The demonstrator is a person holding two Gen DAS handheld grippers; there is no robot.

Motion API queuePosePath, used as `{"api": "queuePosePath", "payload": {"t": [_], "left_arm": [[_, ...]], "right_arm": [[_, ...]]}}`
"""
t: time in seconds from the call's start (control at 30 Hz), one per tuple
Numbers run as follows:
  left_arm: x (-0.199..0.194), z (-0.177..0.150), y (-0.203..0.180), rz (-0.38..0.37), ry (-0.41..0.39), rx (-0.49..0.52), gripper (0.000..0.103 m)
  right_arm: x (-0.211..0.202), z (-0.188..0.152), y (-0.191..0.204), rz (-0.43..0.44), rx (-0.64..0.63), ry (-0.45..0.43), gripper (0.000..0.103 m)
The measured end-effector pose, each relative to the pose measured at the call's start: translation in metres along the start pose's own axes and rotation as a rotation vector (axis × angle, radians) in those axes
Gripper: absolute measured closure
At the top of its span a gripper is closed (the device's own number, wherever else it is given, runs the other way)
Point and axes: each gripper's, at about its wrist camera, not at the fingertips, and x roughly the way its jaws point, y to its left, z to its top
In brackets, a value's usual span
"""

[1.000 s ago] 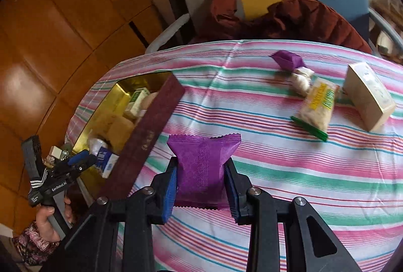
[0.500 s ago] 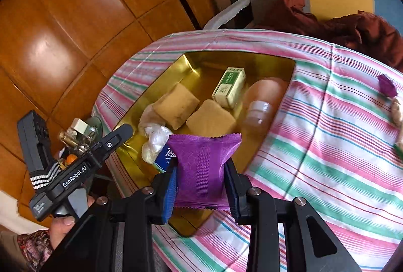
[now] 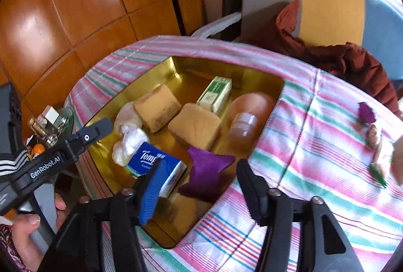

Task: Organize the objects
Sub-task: 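Carry the Tempo pack with the left tool while the right tool carries the purple packet to the tray, then move the right tool to the Weidan snack bag and grasp it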

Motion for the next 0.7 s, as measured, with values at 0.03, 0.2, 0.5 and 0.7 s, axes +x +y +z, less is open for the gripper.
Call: {"api": "queuePosePath", "payload": {"t": [0.03, 0.2, 0.5, 0.7], "left_arm": [[0.000, -0.001, -0.001, -0.009, 0.002, 0.003, 0.025], [-0.001, -0.005, -0.011, -0.086, 0.005, 0.032, 0.025], [-0.010, -0.017, -0.048, -0.191, 0.010, 0.172, 0.025], [-0.022, -0.031, -0.077, -0.263, 0.004, 0.293, 0.025]], "right_arm": [[-0.003, -0.001, -0.003, -0.008, 0.000, -0.007, 0.035], [-0.013, -0.010, -0.022, -0.064, 0.023, -0.006, 0.030], [-0.019, -0.042, -0.088, -0.150, 0.204, 0.100, 0.028], [-0.027, -0.069, -0.142, -0.208, 0.348, 0.147, 0.028]]}}
